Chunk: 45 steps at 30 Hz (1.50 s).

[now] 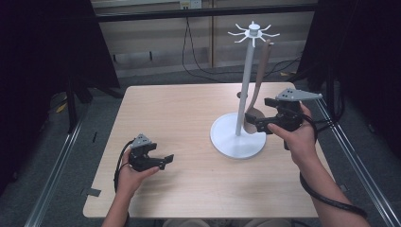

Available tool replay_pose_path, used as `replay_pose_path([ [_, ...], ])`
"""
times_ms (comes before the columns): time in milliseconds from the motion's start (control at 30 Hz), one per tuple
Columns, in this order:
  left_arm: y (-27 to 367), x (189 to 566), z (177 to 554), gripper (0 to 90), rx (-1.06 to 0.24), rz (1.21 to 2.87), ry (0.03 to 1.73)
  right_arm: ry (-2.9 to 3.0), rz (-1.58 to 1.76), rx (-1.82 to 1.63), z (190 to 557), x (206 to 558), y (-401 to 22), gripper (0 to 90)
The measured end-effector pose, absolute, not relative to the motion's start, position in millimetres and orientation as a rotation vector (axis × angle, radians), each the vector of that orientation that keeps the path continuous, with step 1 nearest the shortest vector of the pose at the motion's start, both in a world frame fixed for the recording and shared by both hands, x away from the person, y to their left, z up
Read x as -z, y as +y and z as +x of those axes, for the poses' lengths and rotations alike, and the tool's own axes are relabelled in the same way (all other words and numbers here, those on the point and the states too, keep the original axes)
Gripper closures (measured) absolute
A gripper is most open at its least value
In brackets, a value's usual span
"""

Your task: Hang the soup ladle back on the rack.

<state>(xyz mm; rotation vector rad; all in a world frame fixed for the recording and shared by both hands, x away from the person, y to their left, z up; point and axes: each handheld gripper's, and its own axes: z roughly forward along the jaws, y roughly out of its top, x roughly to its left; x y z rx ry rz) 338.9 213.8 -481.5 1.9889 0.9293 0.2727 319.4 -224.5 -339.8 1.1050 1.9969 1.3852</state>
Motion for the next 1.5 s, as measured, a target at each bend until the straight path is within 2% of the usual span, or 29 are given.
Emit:
replay_pose_path([
  [333,213,482,339,8.1,-0.27,1.988,0.93,2.032,1.112,-1.37,314,352,-228,3.4],
  [1500,213,481,338,8.2,-0.275,1.983,0.923,2.076,1.122,-1.328,284,399,-237,3.1],
])
